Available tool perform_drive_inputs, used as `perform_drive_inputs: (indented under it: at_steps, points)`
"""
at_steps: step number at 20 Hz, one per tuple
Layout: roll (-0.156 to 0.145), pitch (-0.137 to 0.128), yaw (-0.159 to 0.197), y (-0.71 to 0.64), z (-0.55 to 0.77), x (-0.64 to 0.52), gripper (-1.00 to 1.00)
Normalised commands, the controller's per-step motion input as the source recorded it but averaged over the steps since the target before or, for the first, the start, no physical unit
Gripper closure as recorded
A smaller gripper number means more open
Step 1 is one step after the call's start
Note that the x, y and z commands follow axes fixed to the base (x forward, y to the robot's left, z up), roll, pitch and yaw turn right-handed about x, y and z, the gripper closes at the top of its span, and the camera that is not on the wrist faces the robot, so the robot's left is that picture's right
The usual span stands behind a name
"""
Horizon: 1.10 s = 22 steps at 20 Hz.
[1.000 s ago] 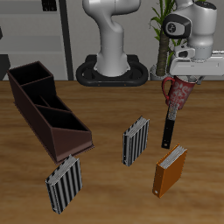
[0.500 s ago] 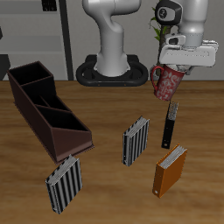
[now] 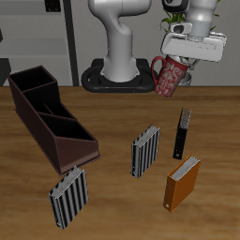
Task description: Place the red mug into the right desk caddy's right compartment
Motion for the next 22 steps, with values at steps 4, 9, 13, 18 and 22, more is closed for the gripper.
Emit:
perform_drive_inputs:
  at_steps: [4, 9, 13, 18, 22]
  points:
    - [-0.066, -0.024, -0.017, -0.38, 0.36, -0.02, 1.0]
    - [-0.057, -0.024, -0.002, -0.3, 0.26, 0.0, 1.0]
    - [-0.03, -0.005, 0.011, -0.18, 0.1, -0.01, 1.0]
    - [-0.033, -0.029, 0.019, -0.23, 0.16, -0.03, 1.0]
    - [-0.043, -0.003, -0.008, -0.22, 0.15, -0.01, 1.0]
